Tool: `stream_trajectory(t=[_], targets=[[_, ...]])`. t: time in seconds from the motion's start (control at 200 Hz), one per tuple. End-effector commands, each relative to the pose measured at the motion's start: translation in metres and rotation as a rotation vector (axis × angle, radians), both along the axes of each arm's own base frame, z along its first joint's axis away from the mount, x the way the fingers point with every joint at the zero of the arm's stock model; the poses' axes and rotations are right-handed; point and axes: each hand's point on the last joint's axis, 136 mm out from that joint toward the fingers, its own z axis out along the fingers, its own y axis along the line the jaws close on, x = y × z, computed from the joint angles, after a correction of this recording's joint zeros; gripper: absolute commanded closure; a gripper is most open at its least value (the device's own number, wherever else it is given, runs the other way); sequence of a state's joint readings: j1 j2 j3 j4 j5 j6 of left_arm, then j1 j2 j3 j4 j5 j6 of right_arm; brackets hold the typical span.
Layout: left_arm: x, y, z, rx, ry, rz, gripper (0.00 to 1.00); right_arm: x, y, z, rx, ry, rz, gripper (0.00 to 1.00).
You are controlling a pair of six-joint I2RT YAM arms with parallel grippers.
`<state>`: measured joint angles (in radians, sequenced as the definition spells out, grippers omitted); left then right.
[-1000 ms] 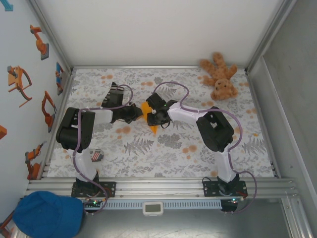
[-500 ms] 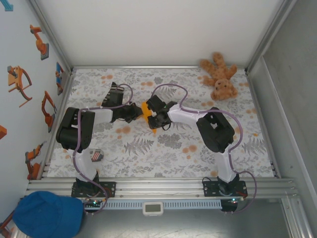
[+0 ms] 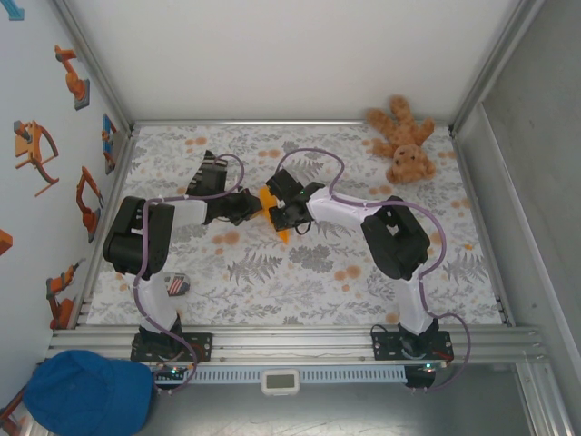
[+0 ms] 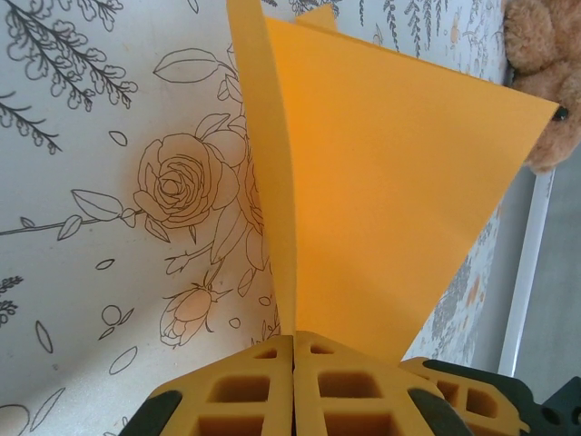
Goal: Fold a paper plane with a square sheet of paper (pick it up from the middle)
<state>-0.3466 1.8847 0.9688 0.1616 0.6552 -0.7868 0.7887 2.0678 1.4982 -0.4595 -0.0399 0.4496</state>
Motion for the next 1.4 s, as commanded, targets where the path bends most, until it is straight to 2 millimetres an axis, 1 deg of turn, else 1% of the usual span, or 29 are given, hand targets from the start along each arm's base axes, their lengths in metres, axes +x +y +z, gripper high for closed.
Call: stream_trajectory(t=[0.0, 0.09, 0.225, 0.305, 0.401, 0.496, 0.541, 0.641, 0.696, 0.746, 0.811, 0.936, 1.072, 1.197, 1.322, 1.397], targets=[[-0.001, -0.005, 0.005, -0.012, -0.016, -0.035, 0.93, 0.007, 0.002, 0.004, -0.008, -0.015, -0.028, 0.83], [0.0, -0.005, 0.005, -0.012, -0.019, -0.035, 0.93, 0.007, 0.001, 0.002, -0.017, -0.011, -0.033, 0.82], [0.0, -0.005, 0.007, -0.013, -0.021, -0.033, 0.91, 0.007, 0.001, 0.001, -0.02, -0.008, -0.034, 0.92], [0.001, -0.004, 0.01, -0.008, -0.03, -0.031, 0.89, 0.008, -0.001, 0.003, -0.025, -0.013, -0.038, 0.94], [0.003, -0.002, 0.019, -0.001, -0.049, -0.025, 0.77, 0.01, -0.002, 0.008, -0.029, -0.031, -0.045, 0.95], [0.006, 0.008, 0.031, 0.022, -0.08, 0.004, 0.64, 0.016, -0.013, 0.018, -0.057, -0.066, -0.077, 0.95], [0.009, 0.018, 0.036, 0.047, -0.093, 0.034, 0.58, 0.02, -0.021, 0.022, -0.068, -0.077, -0.104, 0.95], [0.013, 0.045, 0.043, 0.113, -0.113, 0.11, 0.49, 0.03, -0.039, 0.026, -0.087, -0.072, -0.166, 0.95], [0.013, 0.059, 0.044, 0.153, -0.117, 0.151, 0.44, 0.035, -0.049, 0.023, -0.105, -0.065, -0.203, 0.95], [0.013, 0.074, 0.043, 0.204, -0.112, 0.191, 0.43, 0.04, -0.057, 0.019, -0.122, -0.053, -0.233, 0.96], [0.01, 0.082, 0.045, 0.238, -0.121, 0.214, 0.42, 0.048, -0.064, 0.016, -0.13, -0.04, -0.274, 0.96], [0.005, 0.096, 0.043, 0.294, -0.112, 0.255, 0.34, 0.062, -0.073, 0.011, -0.153, -0.023, -0.325, 0.96], [0.002, 0.1, 0.038, 0.317, -0.097, 0.263, 0.27, 0.072, -0.08, 0.003, -0.174, 0.0, -0.35, 0.96], [0.001, 0.103, 0.035, 0.329, -0.094, 0.274, 0.19, 0.075, -0.082, -0.003, -0.179, 0.017, -0.356, 0.95], [0.001, 0.104, 0.036, 0.334, -0.097, 0.277, 0.16, 0.075, -0.083, -0.01, -0.178, 0.038, -0.361, 0.93], [0.001, 0.104, 0.036, 0.335, -0.098, 0.275, 0.16, 0.074, -0.084, -0.013, -0.183, 0.046, -0.368, 0.89]])
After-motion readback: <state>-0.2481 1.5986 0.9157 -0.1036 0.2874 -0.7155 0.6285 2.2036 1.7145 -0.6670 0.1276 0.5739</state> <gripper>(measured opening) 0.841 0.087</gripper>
